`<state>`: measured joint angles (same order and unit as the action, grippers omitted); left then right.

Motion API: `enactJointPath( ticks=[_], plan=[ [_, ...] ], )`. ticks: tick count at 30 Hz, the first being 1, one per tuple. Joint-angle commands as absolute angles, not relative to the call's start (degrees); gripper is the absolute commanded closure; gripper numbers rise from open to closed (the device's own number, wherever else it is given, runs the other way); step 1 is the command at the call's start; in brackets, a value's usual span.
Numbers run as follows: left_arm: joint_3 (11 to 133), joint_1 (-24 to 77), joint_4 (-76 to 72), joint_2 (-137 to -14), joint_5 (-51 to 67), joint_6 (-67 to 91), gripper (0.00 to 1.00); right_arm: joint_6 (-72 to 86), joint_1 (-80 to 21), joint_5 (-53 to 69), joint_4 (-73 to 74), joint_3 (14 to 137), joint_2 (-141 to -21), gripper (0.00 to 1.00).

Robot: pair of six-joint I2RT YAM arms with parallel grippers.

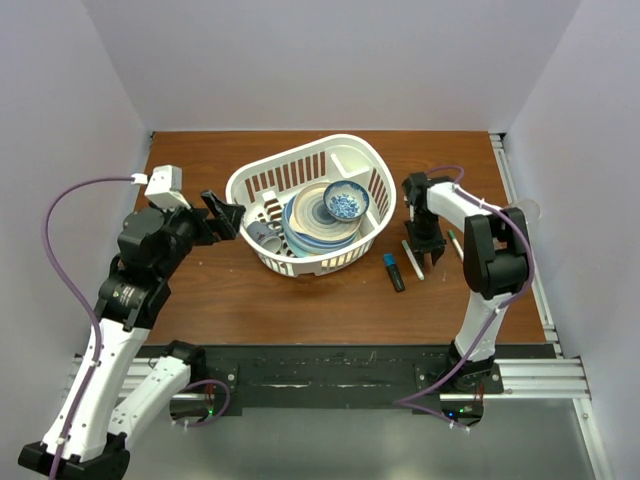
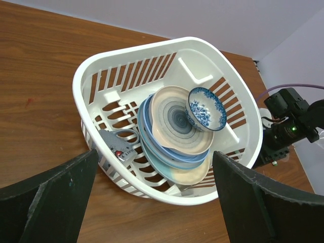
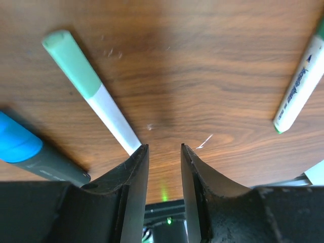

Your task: Insert the pens into the pen caps

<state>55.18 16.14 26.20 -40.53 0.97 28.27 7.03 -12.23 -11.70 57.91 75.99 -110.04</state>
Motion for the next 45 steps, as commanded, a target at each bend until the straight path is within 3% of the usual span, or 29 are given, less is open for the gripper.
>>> enactJointPath(
  ticks=[1,7,10,14,17,18,20,28,45],
  plan=[
    [57.66,16.08,25.22,-39.38,0.09,27.25,0.00,10.02,-11.95,-15.38,56.60,79.27,-104.51,0.64],
    [58.18,16.08,25.23,-39.64,1.05,27.07,0.00,11.87,-11.95,-16.09,57.92,83.49,-98.81,0.61],
    [58.18,16.08,24.87,-39.90,1.76,27.07,0.00,12.48,-12.22,-9.19,57.05,86.13,-94.85,0.55],
    [59.15,16.08,24.87,-41.22,4.30,26.54,0.00,14.23,-14.14,-0.28,53.71,87.71,-84.85,0.31],
    [60.38,16.08,24.96,-42.45,7.46,26.10,0.00,15.64,-15.64,4.90,51.77,88.33,-80.78,0.20],
    [60.64,16.08,24.87,-42.63,8.78,26.02,0.00,16.08,-15.91,7.62,51.51,88.50,-78.42,0.08],
    [60.73,16.08,24.17,-42.45,10.10,25.75,0.00,17.57,-16.08,9.75,49.23,87.81,-75.16,0.02],
    [62.66,16.08,23.55,-42.45,15.64,23.91,0.00,28.38,-16.08,15.28,40.26,82.36,-60.40,0.01],
    [62.84,16.08,21.62,-41.75,19.77,26.37,0.00,32.17,-16.08,18.11,39.29,79.37,-52.21,0.01]
  ],
)
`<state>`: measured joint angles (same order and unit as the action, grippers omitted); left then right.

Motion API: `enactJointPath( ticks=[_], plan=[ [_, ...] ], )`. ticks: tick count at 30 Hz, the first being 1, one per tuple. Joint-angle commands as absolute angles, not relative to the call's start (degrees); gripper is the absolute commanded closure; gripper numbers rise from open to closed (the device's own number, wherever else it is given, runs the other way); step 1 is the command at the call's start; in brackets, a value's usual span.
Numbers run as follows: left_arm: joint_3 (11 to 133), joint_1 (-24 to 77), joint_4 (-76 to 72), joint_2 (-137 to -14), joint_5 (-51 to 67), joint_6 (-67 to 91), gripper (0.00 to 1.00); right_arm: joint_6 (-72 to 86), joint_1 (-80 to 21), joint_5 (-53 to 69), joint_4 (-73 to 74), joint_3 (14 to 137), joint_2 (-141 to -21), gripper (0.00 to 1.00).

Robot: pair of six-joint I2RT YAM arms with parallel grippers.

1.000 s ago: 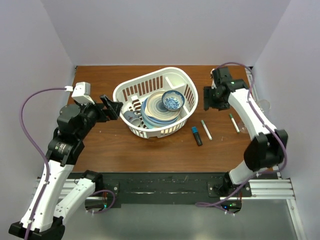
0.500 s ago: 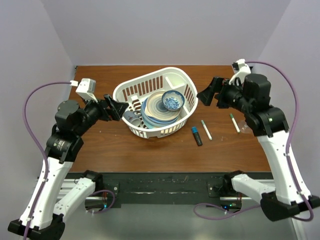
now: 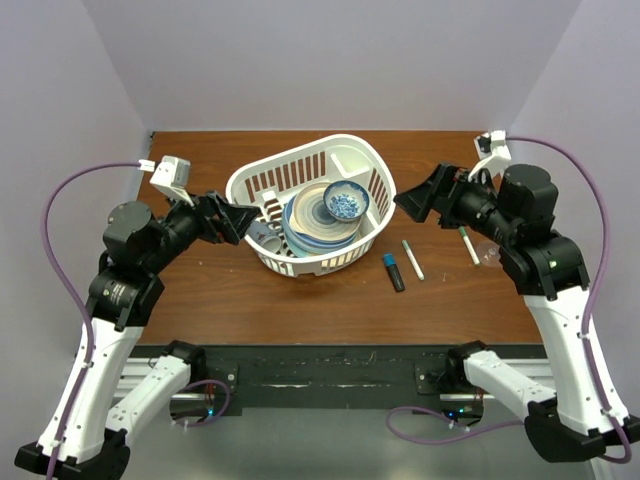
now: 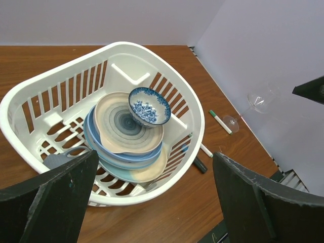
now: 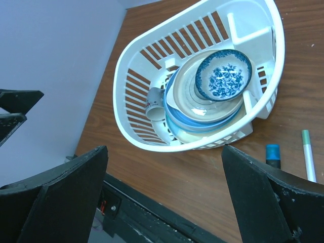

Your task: Insert the pens into the pen caps

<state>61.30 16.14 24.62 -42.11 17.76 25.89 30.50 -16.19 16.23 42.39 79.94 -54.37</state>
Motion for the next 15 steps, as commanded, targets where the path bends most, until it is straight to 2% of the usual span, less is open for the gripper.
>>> enactJointPath(
  ticks=[1,15],
  plan=[
    [62.84,16.08,21.53,-41.84,19.86,26.37,0.00,32.34,-16.17,18.19,38.94,79.19,-51.95,0.01],
    [62.84,16.08,21.18,-41.31,20.21,27.16,0.00,32.61,-16.08,16.70,40.08,79.54,-50.89,0.01]
  ],
)
